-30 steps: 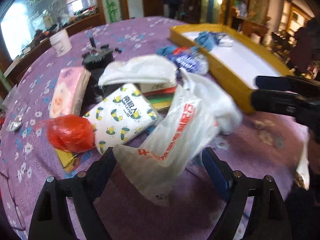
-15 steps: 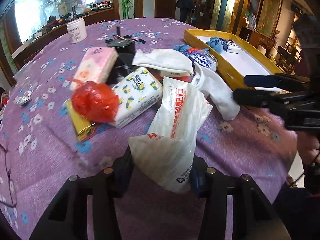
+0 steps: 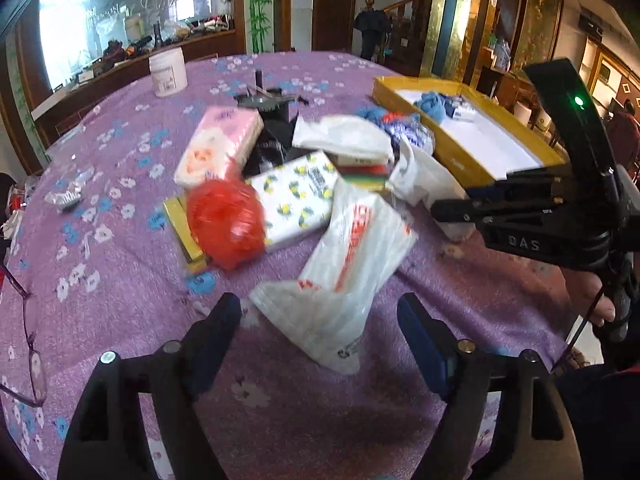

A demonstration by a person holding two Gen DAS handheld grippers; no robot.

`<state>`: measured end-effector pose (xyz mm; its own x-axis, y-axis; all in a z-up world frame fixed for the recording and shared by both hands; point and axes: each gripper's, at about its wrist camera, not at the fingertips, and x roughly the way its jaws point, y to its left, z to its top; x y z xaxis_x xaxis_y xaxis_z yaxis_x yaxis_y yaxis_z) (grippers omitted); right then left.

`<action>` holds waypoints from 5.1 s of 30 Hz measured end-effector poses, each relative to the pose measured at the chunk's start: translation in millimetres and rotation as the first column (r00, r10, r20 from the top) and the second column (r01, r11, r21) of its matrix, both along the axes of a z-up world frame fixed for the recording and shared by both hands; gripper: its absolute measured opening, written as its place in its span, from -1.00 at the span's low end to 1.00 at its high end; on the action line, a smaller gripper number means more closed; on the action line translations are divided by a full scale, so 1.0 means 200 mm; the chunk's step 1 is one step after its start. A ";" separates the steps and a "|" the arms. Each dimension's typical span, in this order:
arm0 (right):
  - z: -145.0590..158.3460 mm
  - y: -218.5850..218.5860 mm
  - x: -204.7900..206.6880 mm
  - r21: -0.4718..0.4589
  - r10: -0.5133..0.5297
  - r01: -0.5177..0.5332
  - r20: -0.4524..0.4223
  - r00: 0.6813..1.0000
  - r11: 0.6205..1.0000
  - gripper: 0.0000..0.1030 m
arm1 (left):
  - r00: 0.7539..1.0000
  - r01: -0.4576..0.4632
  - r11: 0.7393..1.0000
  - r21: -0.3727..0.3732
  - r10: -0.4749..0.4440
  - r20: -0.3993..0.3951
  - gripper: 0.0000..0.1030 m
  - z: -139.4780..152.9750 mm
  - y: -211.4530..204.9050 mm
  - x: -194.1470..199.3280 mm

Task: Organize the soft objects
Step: 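Grasp the white cloth bag with the right gripper and lift, then carry the white cloth bag over the tray with the right gripper while the left carries a red-printed plastic bag, then open both grippers to drop both white bags into the tray, then withdraw both tools from the tray back toward the pile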

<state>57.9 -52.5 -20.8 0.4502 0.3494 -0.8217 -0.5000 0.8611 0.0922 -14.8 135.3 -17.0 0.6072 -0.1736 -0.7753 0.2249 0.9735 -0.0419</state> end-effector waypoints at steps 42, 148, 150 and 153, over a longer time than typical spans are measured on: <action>0.22 -0.27 -0.13 0.150 -0.064 0.045 0.124 0.990 0.988 -0.64 | 1.000 0.023 0.997 -0.069 -0.021 0.019 -0.15 0.08 -0.21 0.23; 0.32 -0.63 -0.03 0.348 -0.321 0.275 0.079 0.944 0.896 0.49 | 0.970 -0.037 0.999 -0.026 0.042 0.238 0.41 0.25 -0.25 0.10; 0.30 -0.58 -0.03 0.339 -0.302 0.261 0.073 0.951 0.904 0.50 | 0.970 -0.059 0.998 -0.033 0.065 0.234 0.41 0.24 -0.18 0.08; 0.27 -0.49 -0.02 0.321 -0.261 0.230 0.059 0.963 0.919 0.49 | 0.971 -0.102 0.994 -0.039 0.108 0.215 0.41 0.21 -0.06 0.07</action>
